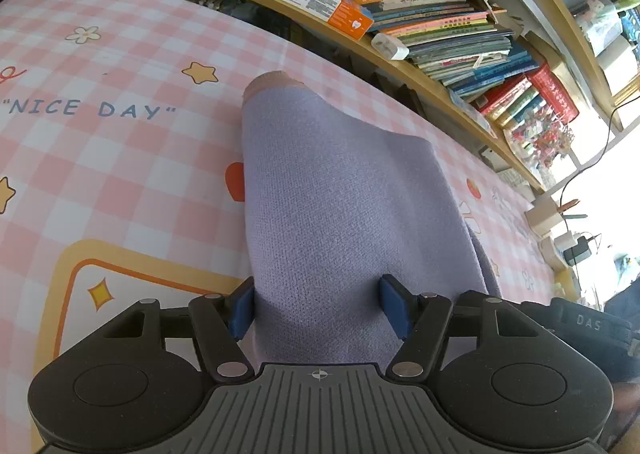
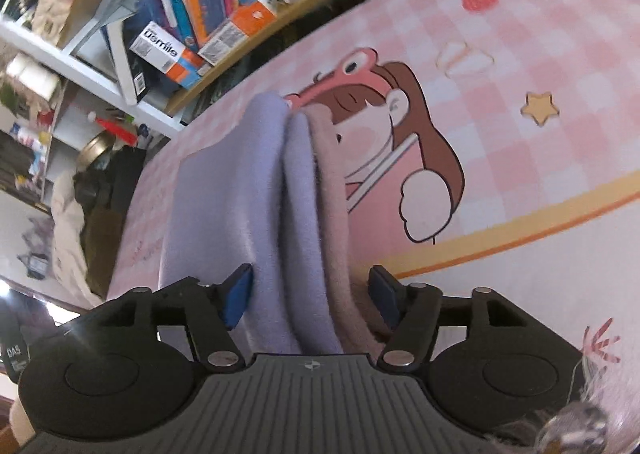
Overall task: Fold clothes
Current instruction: 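Lift the sweater edge with both grippers and fold it over onto the bundle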
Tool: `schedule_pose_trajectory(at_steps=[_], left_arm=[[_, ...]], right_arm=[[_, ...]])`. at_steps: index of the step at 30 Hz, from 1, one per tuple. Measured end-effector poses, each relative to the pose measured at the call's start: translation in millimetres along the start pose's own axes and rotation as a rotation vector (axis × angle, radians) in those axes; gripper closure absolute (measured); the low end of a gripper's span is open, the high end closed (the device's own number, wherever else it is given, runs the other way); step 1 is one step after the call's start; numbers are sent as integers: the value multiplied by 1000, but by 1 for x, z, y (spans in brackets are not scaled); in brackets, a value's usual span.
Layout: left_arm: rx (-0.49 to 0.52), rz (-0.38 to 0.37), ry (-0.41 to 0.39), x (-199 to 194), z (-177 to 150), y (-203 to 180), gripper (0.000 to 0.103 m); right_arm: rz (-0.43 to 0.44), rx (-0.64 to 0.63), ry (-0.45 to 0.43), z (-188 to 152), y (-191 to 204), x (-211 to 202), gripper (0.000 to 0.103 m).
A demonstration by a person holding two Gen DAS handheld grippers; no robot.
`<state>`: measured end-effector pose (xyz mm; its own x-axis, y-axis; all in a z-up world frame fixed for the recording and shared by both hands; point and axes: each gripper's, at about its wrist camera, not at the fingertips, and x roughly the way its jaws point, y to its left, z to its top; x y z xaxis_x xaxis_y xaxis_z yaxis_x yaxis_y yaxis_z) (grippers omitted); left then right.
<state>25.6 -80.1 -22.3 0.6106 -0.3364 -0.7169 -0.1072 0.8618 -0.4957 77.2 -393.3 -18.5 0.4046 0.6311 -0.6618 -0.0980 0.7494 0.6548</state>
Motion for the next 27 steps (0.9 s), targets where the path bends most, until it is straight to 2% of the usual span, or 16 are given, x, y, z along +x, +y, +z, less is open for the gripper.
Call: schedule_pose_trajectory(at_steps=[4, 5, 6, 7, 9, 11, 12, 15, 19, 21, 27], left_arm=[[5, 0, 3, 3, 1, 0, 37], [8, 2, 1, 3, 1, 0, 38], [12, 4, 0, 4, 2, -1, 41], [18, 7, -6, 3, 2, -2, 43], [39, 17, -23, 0, 3, -7, 53], [68, 31, -37, -3, 3, -14, 58], [93, 41, -43, -4, 3, -19, 59], [126, 55, -36, -4, 2, -24, 58], [75, 25, -6, 1, 6, -13, 49], [52, 4, 10, 3, 8, -8, 47], [-19, -55, 40, 10, 8, 6, 42]], right_arm=[[78, 27, 35, 11, -5, 10, 37], [78, 25, 47, 13, -3, 14, 40], [74, 22, 59, 15, -1, 19, 56], [71, 18, 72, 17, 2, 23, 62], [43, -54, 42, 15, 16, 19, 69], [11, -182, -11, 9, 38, 10, 71], [-6, -258, -38, 5, 50, 5, 71], [-31, -336, -58, -5, 60, 0, 71], [-47, -185, -7, 1, 33, 9, 66], [-41, -140, 9, 2, 25, 10, 56], [-38, -85, 18, 0, 19, 13, 51]])
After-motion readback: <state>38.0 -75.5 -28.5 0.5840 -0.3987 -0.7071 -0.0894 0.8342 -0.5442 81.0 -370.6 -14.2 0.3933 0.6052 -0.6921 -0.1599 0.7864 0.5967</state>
